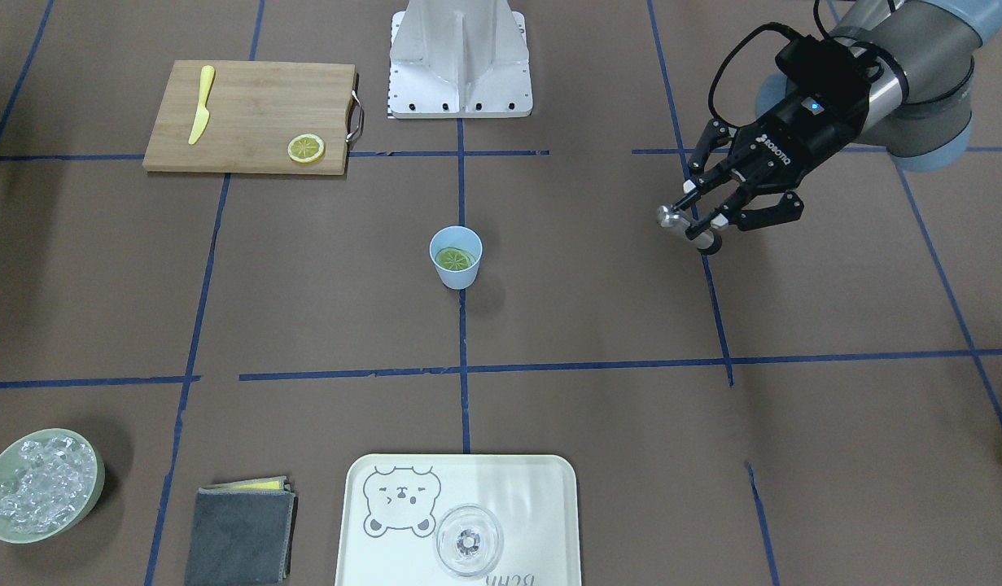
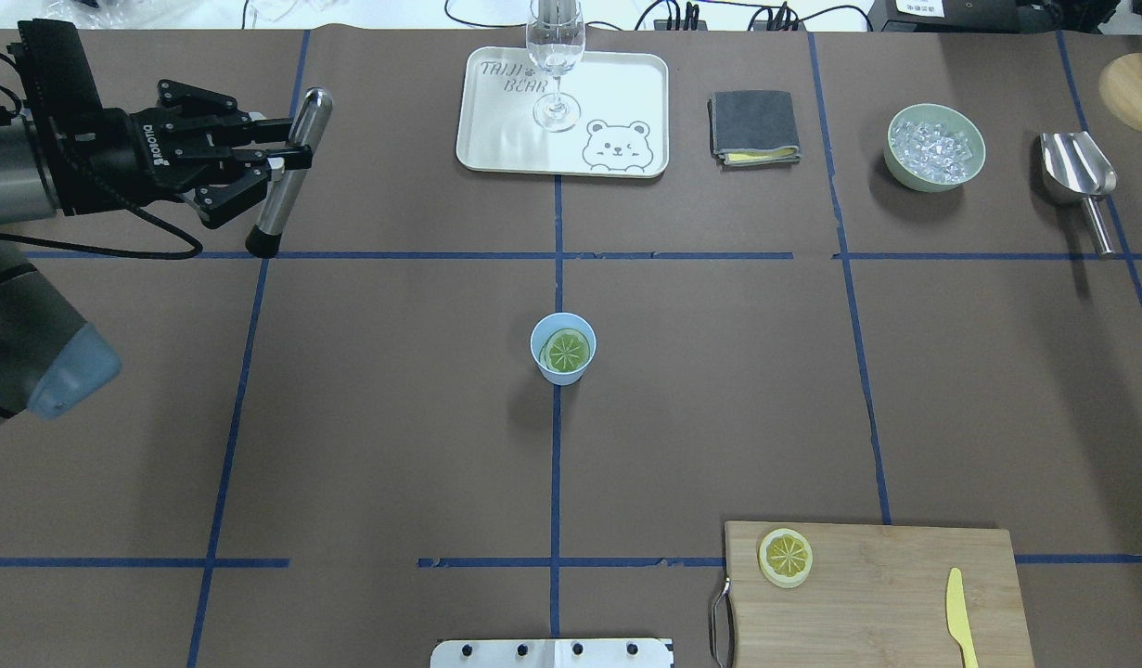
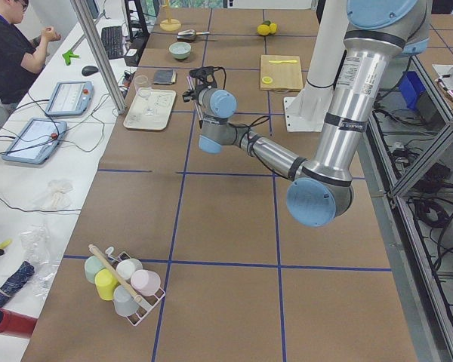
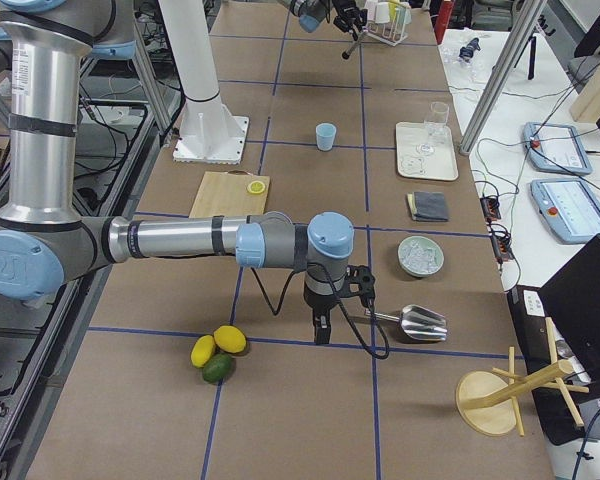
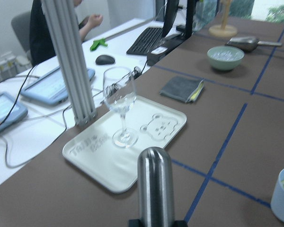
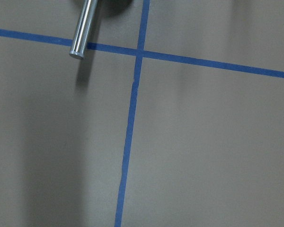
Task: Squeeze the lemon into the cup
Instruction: 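Lift the muddler with the left gripper and carry it over the cup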
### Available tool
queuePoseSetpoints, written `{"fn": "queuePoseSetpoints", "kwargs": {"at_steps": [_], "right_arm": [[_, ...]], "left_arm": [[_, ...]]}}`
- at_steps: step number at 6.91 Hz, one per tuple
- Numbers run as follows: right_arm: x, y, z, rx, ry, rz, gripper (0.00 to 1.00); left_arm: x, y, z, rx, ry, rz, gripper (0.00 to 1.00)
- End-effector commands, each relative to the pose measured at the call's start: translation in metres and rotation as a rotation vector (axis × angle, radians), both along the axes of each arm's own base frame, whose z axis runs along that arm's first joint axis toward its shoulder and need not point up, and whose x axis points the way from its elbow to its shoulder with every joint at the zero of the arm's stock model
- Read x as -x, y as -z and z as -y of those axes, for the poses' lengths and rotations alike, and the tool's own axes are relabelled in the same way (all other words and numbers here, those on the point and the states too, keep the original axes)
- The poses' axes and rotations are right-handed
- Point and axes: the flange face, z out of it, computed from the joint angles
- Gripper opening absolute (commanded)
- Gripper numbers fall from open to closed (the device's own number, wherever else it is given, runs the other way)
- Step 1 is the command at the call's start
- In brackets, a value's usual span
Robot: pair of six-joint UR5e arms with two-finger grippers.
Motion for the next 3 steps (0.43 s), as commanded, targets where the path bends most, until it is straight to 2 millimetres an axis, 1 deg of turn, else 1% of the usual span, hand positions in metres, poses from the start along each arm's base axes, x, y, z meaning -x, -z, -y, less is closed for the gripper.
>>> {"fn": "queuePoseSetpoints", "kwargs": {"at_steps": [1, 2, 3], "right_arm": [[0.0, -0.003, 0.0, 0.008, -0.002, -0.002, 1.0], [0.0, -0.003, 0.0, 0.008, -0.002, -0.002, 1.0], [0.0, -0.002, 0.001, 0.006, -0.006, -0.005, 1.0]], "left_arm": [[-0.028, 0.052, -0.01, -0.136, -0.021, -0.155, 0.0], [-0.063, 0.058, -0.006, -0.18, -0.038, -0.223, 0.0], [-0.105, 0.039, -0.029, -0.174, 0.01, -0.371, 0.0]]}}
